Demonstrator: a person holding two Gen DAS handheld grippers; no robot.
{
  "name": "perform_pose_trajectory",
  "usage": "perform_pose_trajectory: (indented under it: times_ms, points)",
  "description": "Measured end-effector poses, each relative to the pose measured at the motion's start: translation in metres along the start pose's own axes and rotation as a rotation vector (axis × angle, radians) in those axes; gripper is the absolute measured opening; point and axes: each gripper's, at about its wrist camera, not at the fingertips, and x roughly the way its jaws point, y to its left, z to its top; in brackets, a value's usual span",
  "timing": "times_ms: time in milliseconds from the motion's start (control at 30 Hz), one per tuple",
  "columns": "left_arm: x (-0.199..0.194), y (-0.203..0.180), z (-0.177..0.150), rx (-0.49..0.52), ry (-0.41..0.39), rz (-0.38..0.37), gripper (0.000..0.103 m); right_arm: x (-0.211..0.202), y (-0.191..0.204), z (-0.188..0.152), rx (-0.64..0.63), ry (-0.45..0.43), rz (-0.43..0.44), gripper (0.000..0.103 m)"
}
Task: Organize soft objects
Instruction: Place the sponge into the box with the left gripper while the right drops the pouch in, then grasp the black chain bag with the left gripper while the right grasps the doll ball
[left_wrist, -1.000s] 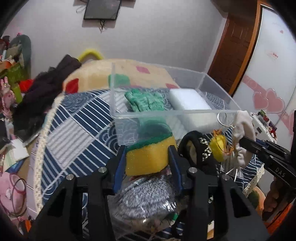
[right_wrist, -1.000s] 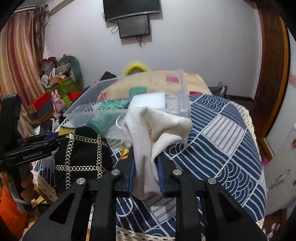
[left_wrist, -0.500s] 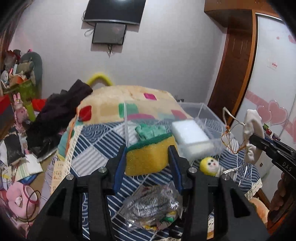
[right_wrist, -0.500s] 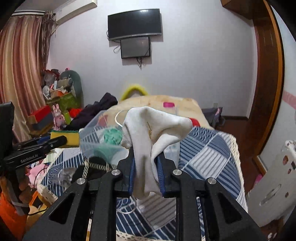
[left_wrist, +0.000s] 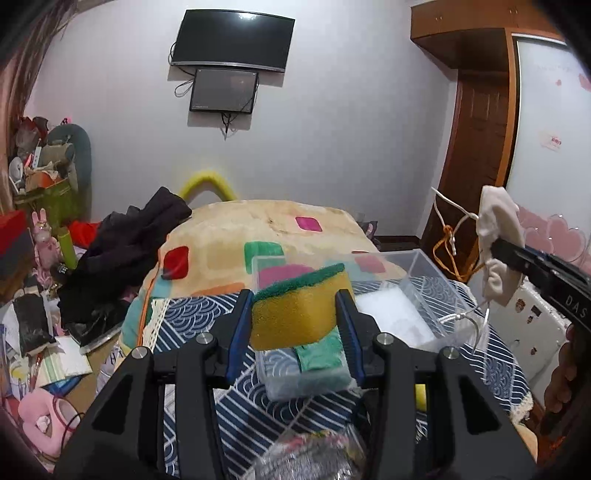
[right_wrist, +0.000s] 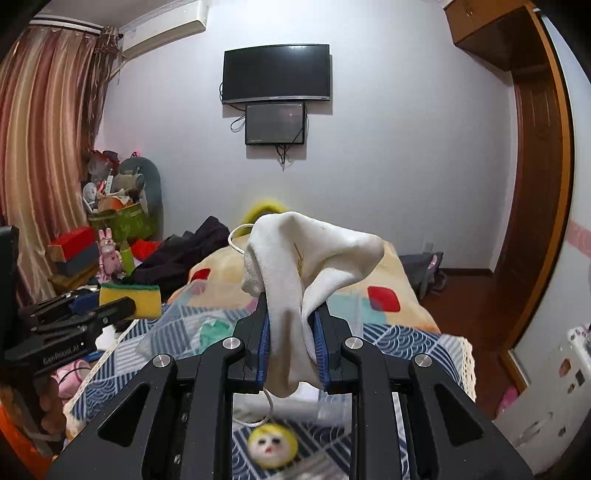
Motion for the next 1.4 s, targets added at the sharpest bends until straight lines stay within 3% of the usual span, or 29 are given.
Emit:
perform_pose_trajectory:
  times_ms: [200,400,700,767,933,1400]
  points:
    - [0.029,-0.006,0.0,0.03,0.039,0.019,0.044,0.027,-0.001,-0.005,-0.002,0.041,-0.025,0.019]
    - [0.064,-0.009,-0.007,0.053,0.131,-0.001,0.044,0.057,-0.005,-0.024,-0.011,0.15,-0.042,0.019]
    - [0.088,-0.02,-0.019,0.092,0.209,-0.004,0.046,0.079,-0.008,-0.04,-0.025,0.275,-0.028,0.022]
    - [0.088,-0.019,-0.019,0.087,0.219,-0.009,0.049,0.076,-0.01,-0.039,-0.022,0.279,-0.026,0.026]
    - [0.081,-0.015,-0.017,0.07,0.215,-0.013,0.068,0.064,-0.013,-0.035,-0.027,0.263,-0.031,0.059]
    - [0.011,-0.026,-0.003,0.074,0.084,0.005,0.095,0.015,-0.011,-0.016,-0.016,0.133,-0.002,0.072]
